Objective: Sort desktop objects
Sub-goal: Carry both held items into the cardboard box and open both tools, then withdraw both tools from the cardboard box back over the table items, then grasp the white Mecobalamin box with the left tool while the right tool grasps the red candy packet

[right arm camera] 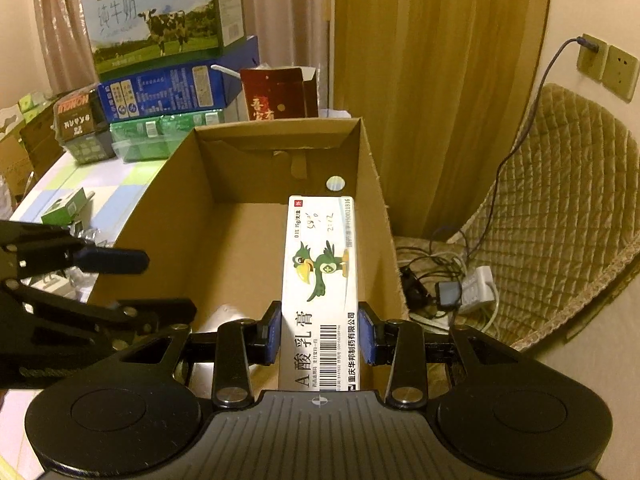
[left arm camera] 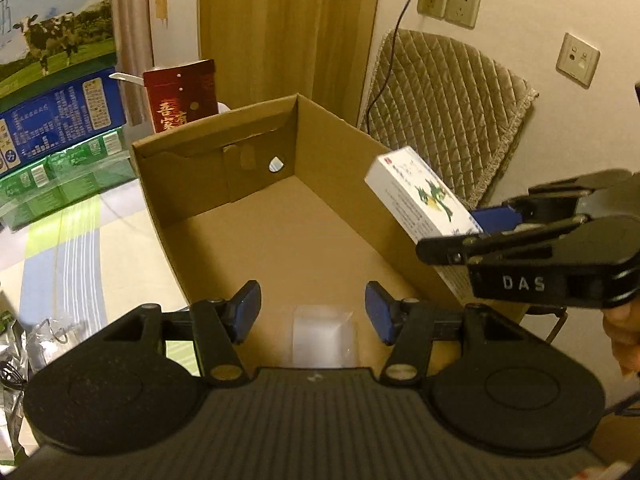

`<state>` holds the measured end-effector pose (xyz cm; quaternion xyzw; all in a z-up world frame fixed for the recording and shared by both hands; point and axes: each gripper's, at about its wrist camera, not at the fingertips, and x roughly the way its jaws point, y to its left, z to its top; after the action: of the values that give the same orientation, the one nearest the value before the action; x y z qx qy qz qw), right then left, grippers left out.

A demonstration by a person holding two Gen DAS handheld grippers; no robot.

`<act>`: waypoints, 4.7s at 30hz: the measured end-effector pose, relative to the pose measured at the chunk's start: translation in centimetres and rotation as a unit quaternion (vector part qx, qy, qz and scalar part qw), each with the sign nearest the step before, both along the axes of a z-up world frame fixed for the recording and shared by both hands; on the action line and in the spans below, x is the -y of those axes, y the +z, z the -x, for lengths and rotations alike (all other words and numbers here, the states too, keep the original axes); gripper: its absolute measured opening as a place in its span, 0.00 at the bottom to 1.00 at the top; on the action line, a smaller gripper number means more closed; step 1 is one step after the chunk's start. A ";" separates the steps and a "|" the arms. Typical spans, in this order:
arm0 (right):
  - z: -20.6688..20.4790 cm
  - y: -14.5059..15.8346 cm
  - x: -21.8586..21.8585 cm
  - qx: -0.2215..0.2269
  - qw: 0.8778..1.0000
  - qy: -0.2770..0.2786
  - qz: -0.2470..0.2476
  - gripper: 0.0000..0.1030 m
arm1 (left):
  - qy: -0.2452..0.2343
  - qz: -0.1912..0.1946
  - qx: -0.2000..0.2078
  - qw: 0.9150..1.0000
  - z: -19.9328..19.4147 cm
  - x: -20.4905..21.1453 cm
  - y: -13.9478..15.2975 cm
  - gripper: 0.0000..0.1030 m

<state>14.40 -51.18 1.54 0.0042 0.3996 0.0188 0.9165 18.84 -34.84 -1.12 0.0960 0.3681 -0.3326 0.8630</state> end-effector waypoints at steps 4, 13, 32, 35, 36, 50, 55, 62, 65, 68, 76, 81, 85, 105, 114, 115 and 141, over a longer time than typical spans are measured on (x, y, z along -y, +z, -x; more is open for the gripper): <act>-0.1 -0.5 -0.6 -0.004 1.000 0.004 -0.001 0.34 | 0.004 -0.001 0.011 1.000 0.2 -0.9 0.6 0.53; -0.3 -0.8 -0.3 -0.003 1.000 -0.012 -0.023 0.50 | 0.014 0.008 0.021 1.000 0.4 -2.6 1.9 0.56; 6.0 3.4 -4.2 0.034 0.999 0.009 -0.019 0.71 | 0.055 0.004 0.030 0.998 4.0 -9.0 4.3 0.65; 7.3 3.8 -5.2 0.036 0.999 0.012 -0.015 0.78 | 0.059 0.001 0.036 0.998 5.2 -10.3 4.9 0.68; 7.8 3.9 -5.6 0.036 0.999 0.012 -0.016 0.82 | 0.061 0.002 0.037 0.997 5.6 -10.7 5.0 0.69; 10.8 5.2 -12.0 0.043 0.997 0.058 -0.009 0.98 | 0.107 0.006 0.058 0.993 10.2 -18.3 7.6 0.93; 11.3 5.2 -14.4 0.045 0.996 0.082 -0.009 0.98 | 0.129 -0.011 0.077 0.989 11.5 -21.5 8.0 0.99; 11.5 4.9 -17.3 0.043 0.993 0.107 -0.011 0.98 | 0.166 -0.024 0.078 0.983 12.6 -26.3 7.9 0.99; 11.5 4.9 -18.2 0.044 0.992 0.114 -0.011 0.98 | 0.177 -0.029 0.076 0.981 13.1 -28.1 7.5 0.99; 11.4 4.7 -19.1 0.043 0.992 0.121 -0.011 0.98 | 0.189 -0.030 0.068 0.979 13.4 -29.9 6.9 0.99; 10.7 3.9 -21.2 0.035 0.990 0.135 -0.011 0.98 | 0.213 -0.033 0.044 0.976 13.7 -33.1 5.1 0.99; 10.0 2.6 -22.4 0.021 0.989 0.144 -0.010 0.98 | 0.217 -0.040 0.035 0.975 13.2 -34.2 4.0 0.99; 9.4 1.6 -23.2 0.012 0.988 0.152 -0.007 0.98 | 0.214 -0.043 0.027 0.976 12.5 -34.6 3.1 0.99; 3.3 -5.7 -27.7 -0.039 0.949 0.306 0.061 0.98 | 0.033 -0.103 0.006 0.994 6.2 -32.8 -2.9 0.99; -0.3 -7.2 -30.7 -0.067 0.887 0.435 0.140 0.88 | -0.131 -0.123 0.000 0.984 2.4 -31.3 -4.2 0.88; -0.7 -7.4 -31.0 -0.071 0.879 0.447 0.151 0.87 | -0.149 -0.128 0.000 0.981 2.2 -31.0 -4.4 0.88; -6.3 -13.9 -33.4 -0.183 0.779 0.557 0.222 0.79 | -0.268 -0.195 -0.057 0.942 -3.6 -29.0 -9.5 0.87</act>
<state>20.71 -17.77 -12.37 -0.4194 0.4853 0.4359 0.6313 22.39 -5.80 -10.58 0.3381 0.4350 -0.4783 0.6839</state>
